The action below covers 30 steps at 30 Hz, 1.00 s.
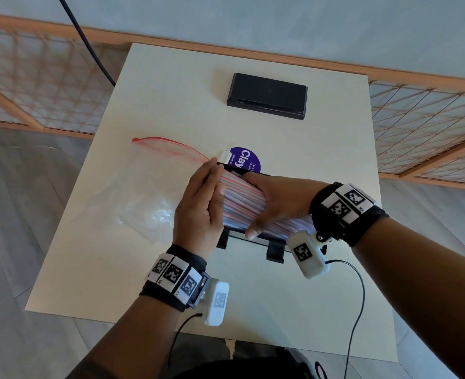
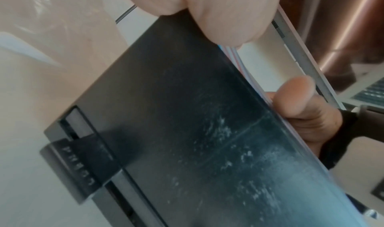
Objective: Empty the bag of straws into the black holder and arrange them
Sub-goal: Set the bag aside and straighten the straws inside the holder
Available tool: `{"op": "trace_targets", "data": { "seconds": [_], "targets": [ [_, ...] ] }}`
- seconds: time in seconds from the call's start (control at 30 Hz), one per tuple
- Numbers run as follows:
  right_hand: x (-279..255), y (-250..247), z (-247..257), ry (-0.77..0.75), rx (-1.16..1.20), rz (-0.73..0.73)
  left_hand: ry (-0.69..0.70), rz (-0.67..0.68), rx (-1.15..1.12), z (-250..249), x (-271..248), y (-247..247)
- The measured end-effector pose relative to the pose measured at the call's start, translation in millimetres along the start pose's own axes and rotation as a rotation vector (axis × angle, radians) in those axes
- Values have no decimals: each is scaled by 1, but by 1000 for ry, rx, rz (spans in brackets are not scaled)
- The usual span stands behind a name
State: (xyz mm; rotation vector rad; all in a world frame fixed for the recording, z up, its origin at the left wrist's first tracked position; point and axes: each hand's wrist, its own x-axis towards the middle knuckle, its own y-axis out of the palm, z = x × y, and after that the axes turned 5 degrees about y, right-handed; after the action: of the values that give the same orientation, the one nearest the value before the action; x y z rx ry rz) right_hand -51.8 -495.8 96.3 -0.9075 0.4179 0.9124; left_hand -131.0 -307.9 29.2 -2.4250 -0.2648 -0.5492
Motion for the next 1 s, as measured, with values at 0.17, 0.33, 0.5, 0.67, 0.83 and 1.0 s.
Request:
{"op": "trace_targets", "data": {
  "seconds": [0.17, 0.33, 0.5, 0.67, 0.83, 1.0],
  "targets": [
    [-1, -3, 1, -45, -55, -107, 16, -37, -18, 0, -4, 1],
    [-5, -1, 0, -81, -117, -163, 83, -134, -39, 6, -11, 5],
    [-6, 4, 0, -75, -143, -129, -10, -126, -38, 8, -20, 11],
    [-4, 4, 3, -115, -159, -65, -72, -90, -61, 0, -15, 9],
    [2, -1, 5, -185, -165, -94, -92, -87, -109, -6, -12, 4],
    [-3, -2, 7, -219, -143, -130, -75, -92, -52, -5, -12, 3]
  ]
}}
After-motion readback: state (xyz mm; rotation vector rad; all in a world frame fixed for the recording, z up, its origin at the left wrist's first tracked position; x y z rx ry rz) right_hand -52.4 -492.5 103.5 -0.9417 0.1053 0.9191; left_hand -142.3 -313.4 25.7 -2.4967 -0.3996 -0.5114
